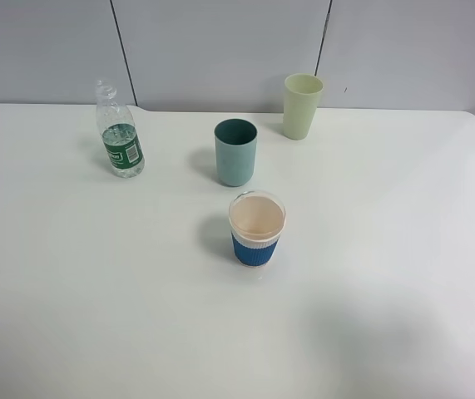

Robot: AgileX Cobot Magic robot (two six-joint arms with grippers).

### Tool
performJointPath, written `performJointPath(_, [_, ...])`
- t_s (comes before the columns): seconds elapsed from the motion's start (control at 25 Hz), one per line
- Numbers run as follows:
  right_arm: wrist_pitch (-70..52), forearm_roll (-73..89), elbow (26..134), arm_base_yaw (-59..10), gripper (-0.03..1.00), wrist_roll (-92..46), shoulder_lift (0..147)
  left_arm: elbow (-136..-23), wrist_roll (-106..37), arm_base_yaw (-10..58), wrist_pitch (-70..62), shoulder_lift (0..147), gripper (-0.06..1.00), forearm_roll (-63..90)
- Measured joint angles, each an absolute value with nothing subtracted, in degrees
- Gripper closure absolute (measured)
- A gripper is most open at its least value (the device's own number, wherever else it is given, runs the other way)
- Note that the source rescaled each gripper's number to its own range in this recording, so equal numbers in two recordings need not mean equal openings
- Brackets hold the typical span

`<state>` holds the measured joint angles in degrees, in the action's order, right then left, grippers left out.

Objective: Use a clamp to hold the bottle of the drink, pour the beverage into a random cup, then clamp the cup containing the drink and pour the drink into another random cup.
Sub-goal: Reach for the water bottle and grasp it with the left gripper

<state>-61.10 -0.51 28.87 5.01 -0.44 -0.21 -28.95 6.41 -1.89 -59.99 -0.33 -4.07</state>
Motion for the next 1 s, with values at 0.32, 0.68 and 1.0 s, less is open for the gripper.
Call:
performJointPath(0.32, [-61.1, -0.5, 28.9, 5.0, -0.03, -0.4, -0.2, -28.9, 6.4, -1.9, -60.0, -0.3, -0.06, -4.1])
performJointPath(0.68, [-61.1, -0.5, 28.9, 5.0, -0.03, -0.4, -0.2, -28.9, 6.4, -1.9, -60.0, -0.3, -0.06, -4.1])
performJointPath(1.0, [-61.1, -0.5, 28.9, 5.0, -0.03, -0.4, -0.2, -28.9, 6.4, -1.9, -60.0, -0.3, -0.06, -4.1])
